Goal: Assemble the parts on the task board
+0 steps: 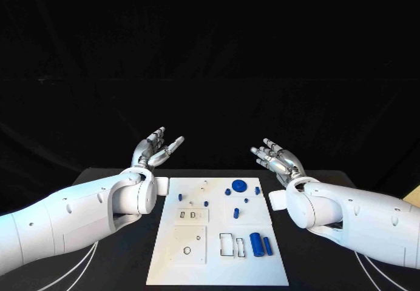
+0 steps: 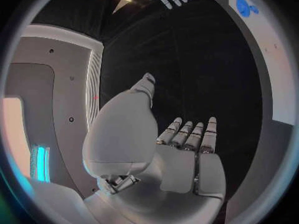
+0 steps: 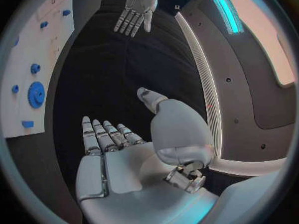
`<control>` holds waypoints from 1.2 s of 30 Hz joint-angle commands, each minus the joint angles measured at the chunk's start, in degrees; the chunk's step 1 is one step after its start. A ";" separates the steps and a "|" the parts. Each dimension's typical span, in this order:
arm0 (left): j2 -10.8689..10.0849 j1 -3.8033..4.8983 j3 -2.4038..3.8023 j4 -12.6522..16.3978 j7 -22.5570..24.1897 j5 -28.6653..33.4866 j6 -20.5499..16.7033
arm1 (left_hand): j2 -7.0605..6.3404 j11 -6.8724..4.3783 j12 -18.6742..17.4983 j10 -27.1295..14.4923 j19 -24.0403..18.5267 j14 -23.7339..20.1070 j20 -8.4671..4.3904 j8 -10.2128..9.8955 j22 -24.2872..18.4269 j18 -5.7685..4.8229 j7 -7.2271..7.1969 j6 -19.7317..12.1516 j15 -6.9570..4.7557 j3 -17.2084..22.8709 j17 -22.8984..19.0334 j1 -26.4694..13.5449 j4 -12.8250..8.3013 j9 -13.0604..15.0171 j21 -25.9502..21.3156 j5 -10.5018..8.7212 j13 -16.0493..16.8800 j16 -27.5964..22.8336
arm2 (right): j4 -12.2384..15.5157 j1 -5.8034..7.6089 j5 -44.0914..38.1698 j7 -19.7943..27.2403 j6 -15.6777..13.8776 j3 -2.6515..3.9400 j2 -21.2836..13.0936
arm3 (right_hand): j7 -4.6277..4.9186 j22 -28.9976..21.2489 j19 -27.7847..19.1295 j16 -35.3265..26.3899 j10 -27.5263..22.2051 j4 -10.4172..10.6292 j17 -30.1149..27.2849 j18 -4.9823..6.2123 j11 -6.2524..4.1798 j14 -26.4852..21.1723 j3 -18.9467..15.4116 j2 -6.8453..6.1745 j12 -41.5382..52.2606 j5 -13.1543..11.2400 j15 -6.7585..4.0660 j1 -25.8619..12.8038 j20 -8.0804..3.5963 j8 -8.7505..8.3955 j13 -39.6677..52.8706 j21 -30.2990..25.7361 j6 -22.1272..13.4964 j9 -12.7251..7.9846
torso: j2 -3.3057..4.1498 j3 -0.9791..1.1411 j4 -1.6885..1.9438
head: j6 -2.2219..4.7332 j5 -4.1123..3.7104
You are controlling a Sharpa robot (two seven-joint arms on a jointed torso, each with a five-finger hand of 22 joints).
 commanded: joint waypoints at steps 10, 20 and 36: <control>0.17 0.09 0.01 -0.01 1.90 0.20 3.64 | 4.41 4.05 2.98 20.54 21.09 24.11 0.78 4.68 3.25 3.79 8.77 16.45 0.50 3.92 4.40 3.02 0.17 2.96 7.40 -0.27 1.77 7.47 | -2.65 2.16 -5.96 -3.63 16.86 -1.97 0.43 | 9.29 5.05 25.60 11.14 39.69 -7.65 5.95 6.04 -2.84 36.48 4.65 -2.49 7.78 1.82 -4.49 10.34 0.14 10.91 2.56 10.96 32.61 8.30 | 0.00 0.00 -0.02 | 0.00 0.00; -5.63 2.69 0.06 5.04 0.60 -2.44 12.56 | 4.42 -0.08 7.35 46.15 34.72 44.25 -0.44 10.12 3.53 7.56 6.10 34.54 -4.25 6.48 8.87 3.39 -0.55 6.14 12.28 -0.28 2.73 14.14 | -5.48 6.01 -37.19 -4.25 8.39 -1.87 -1.20 | 7.18 6.47 32.98 13.69 48.27 -8.24 6.80 7.48 -5.24 46.77 6.70 -4.37 5.75 0.45 -7.62 10.42 -1.50 12.26 2.31 15.64 41.23 8.73 | 3.83 -0.06 0.67 | -0.32 -0.26; -10.65 4.28 0.09 13.83 -0.76 -4.77 13.94 | 1.95 -1.33 5.99 50.62 39.22 49.13 -2.13 11.12 3.11 7.52 5.06 37.08 -5.84 9.18 12.01 4.01 -1.44 6.67 13.48 -0.31 2.76 15.39 | -7.36 10.40 -67.04 -16.54 15.75 -1.72 0.72 | 4.00 13.48 44.81 22.96 57.56 -7.87 16.66 7.42 -9.09 64.41 2.98 -8.03 3.29 3.64 -13.35 9.65 -7.54 13.26 3.03 28.91 46.02 9.81 | 7.80 -0.32 1.48 | 0.42 -0.79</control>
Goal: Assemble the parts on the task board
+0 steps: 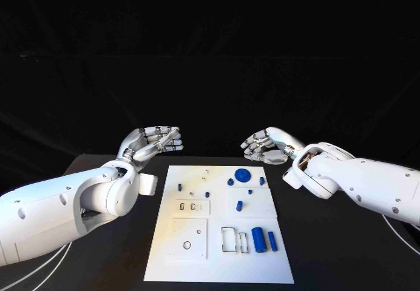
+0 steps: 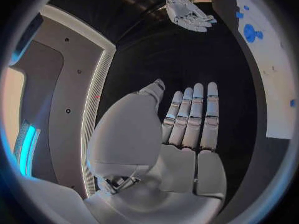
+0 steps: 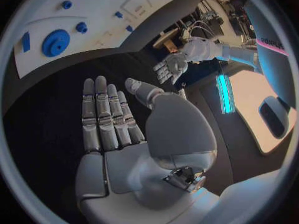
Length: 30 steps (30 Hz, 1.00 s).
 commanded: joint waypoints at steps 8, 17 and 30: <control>-1.64 0.47 0.08 4.65 -0.71 -1.86 2.44 | -0.94 -0.17 -0.29 0.88 0.80 0.84 -0.17 0.30 -0.15 0.84 0.33 0.62 -0.18 0.45 0.51 -0.12 -0.22 0.13 0.32 -0.32 0.04 0.26 | 0.38 1.30 -27.82 -10.99 7.52 0.06 1.74 | -2.89 9.91 11.59 18.37 3.85 2.29 18.32 0.64 -3.18 17.21 -3.75 -3.47 -1.67 1.41 -4.81 -1.73 -5.28 1.20 2.73 16.35 2.83 2.41 | 3.33 -0.47 0.83 | 0.58 -0.97; -2.47 0.50 0.52 7.23 -0.67 -1.82 2.25 | -1.13 -0.12 -0.50 0.79 0.93 0.79 -0.21 0.24 -0.18 0.83 0.39 0.53 -0.16 0.41 0.62 -0.27 -0.22 0.12 0.35 -0.32 -0.01 0.18 | -0.14 1.47 -35.20 -15.16 8.58 0.06 3.27 | -3.36 23.18 15.34 37.94 -1.31 3.38 36.84 -0.77 -3.25 18.80 -4.97 -4.55 1.06 2.76 -4.75 -1.68 -5.57 1.66 5.06 28.05 0.34 4.32 | 5.24 -0.67 1.29 | 1.15 -1.32; -2.65 0.50 0.84 7.93 -0.56 -1.33 1.70 | -1.13 0.09 -1.06 0.38 1.14 0.76 -0.25 0.05 -0.26 0.80 0.67 0.20 -0.07 0.54 0.87 -0.50 -0.19 0.09 0.35 -0.30 -0.13 0.04 | -0.01 1.37 -37.14 -15.95 9.72 0.04 4.16 | -3.14 39.29 20.19 51.42 -3.39 3.89 49.75 -2.78 -3.00 20.13 -4.13 -4.12 4.18 3.16 -4.50 -1.10 -5.15 2.65 6.11 40.32 0.10 5.77 | 6.09 -1.01 1.70 | 0.96 -1.57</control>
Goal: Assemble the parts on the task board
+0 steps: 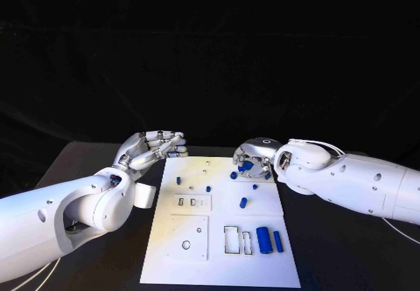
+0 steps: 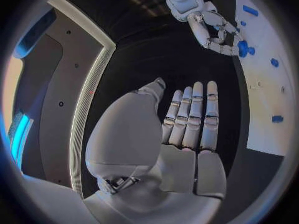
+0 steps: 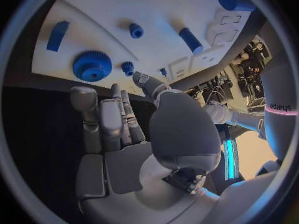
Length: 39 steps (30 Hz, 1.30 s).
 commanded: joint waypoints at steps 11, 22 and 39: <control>0.11 0.13 0.17 0.31 0.23 0.51 0.46 | -0.44 0.36 -0.47 -0.32 0.44 0.17 0.14 -0.21 -0.12 0.80 0.62 -0.35 0.19 0.42 0.17 -0.09 -0.10 0.01 0.17 -0.30 -0.12 -0.20 | -0.15 -0.33 -2.62 -1.13 2.33 -0.01 1.03 | 0.31 4.92 1.27 3.84 -0.21 0.45 3.35 -1.03 0.13 1.90 2.21 0.60 1.18 1.16 0.45 0.71 0.22 0.58 -0.06 3.69 0.96 0.52 | 0.62 -0.20 0.25 | -0.20 -0.04; 0.24 0.14 0.20 0.09 -0.07 0.83 0.56 | -0.51 0.66 -0.93 -0.68 0.44 0.09 0.19 -0.46 -0.24 0.77 1.04 -0.77 0.36 0.52 0.39 -0.19 -0.20 -0.05 0.08 -0.30 -0.15 -0.36 | -0.33 -0.59 -3.05 -1.35 3.01 -0.01 1.82 | 0.72 5.80 1.29 4.54 -0.44 0.37 3.89 -1.13 0.36 1.86 2.67 0.06 1.19 1.34 0.61 0.61 0.34 0.41 -0.36 4.32 1.04 0.57 | 1.08 -0.27 0.45 | -0.52 -0.19; 0.23 0.16 0.21 0.01 -0.61 0.93 0.98 | -0.42 0.71 -1.07 -0.75 0.45 0.08 0.21 -0.53 -0.28 0.77 1.11 -0.88 0.40 0.65 0.49 -0.15 -0.27 -0.06 0.05 -0.30 -0.14 -0.40 | -0.40 -1.02 -4.84 -2.69 2.07 -0.02 2.25 | -0.03 10.10 2.15 7.16 2.47 -0.50 6.02 -1.59 -0.36 2.06 6.62 1.13 2.40 -2.18 0.14 2.38 0.12 1.19 -0.88 7.35 3.97 1.42 | 1.33 -0.24 0.46 | -0.90 0.02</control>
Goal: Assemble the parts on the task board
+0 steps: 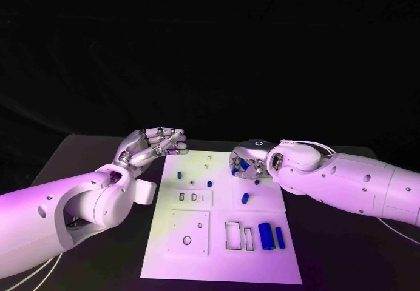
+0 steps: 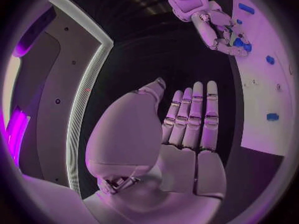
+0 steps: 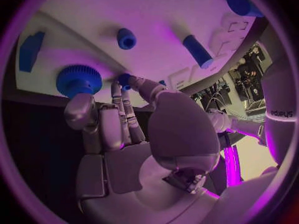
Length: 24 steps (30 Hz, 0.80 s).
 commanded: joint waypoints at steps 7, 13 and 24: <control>0.12 0.13 0.06 0.00 -0.39 0.39 1.42 | -0.37 0.13 -0.25 -0.14 0.24 0.06 0.01 -0.32 -0.12 0.76 1.15 -0.50 0.41 0.39 0.14 -0.15 0.03 -0.05 0.03 -0.30 -0.05 -0.43 | -0.25 -0.18 -2.98 -2.11 -2.47 -0.02 0.18 | -0.61 3.22 1.12 1.29 2.74 -1.26 0.81 -1.09 -0.84 1.96 3.81 2.08 0.99 -4.81 -0.61 2.60 -0.59 1.23 -0.03 2.33 2.39 1.01 | 0.13 -0.02 -0.01 | -0.15 0.11; 0.14 0.13 0.06 -0.09 -0.65 0.42 1.79 | -0.34 0.15 -0.29 -0.17 0.23 0.05 0.02 -0.35 -0.13 0.76 1.17 -0.53 0.42 0.43 0.16 -0.15 0.02 -0.06 0.02 -0.31 -0.05 -0.45 | -0.25 -0.32 -3.63 -2.58 -4.22 -0.02 0.30 | -1.01 5.20 1.93 1.78 4.03 -1.85 1.20 -1.41 -1.33 2.06 4.56 2.80 1.54 -5.49 -0.99 3.31 -0.92 2.03 0.28 3.66 3.43 1.68 | 0.12 0.01 0.00 | -0.27 0.15; 0.18 0.13 0.06 -0.35 -1.01 0.44 2.34 | -0.28 0.17 -0.37 -0.23 0.22 0.00 0.03 -0.39 -0.16 0.76 1.19 -0.61 0.45 0.50 0.20 -0.13 -0.01 -0.07 -0.01 -0.31 -0.05 -0.49 | 1.58 -0.37 -3.92 -3.15 -11.19 0.27 -0.23 | -1.14 6.02 2.16 2.32 4.54 -1.98 1.78 -1.53 -1.47 2.20 4.37 2.50 1.73 -5.00 -1.14 2.91 -1.10 2.40 0.54 4.22 3.70 2.15 | 0.06 -0.02 -0.04 | 0.22 0.48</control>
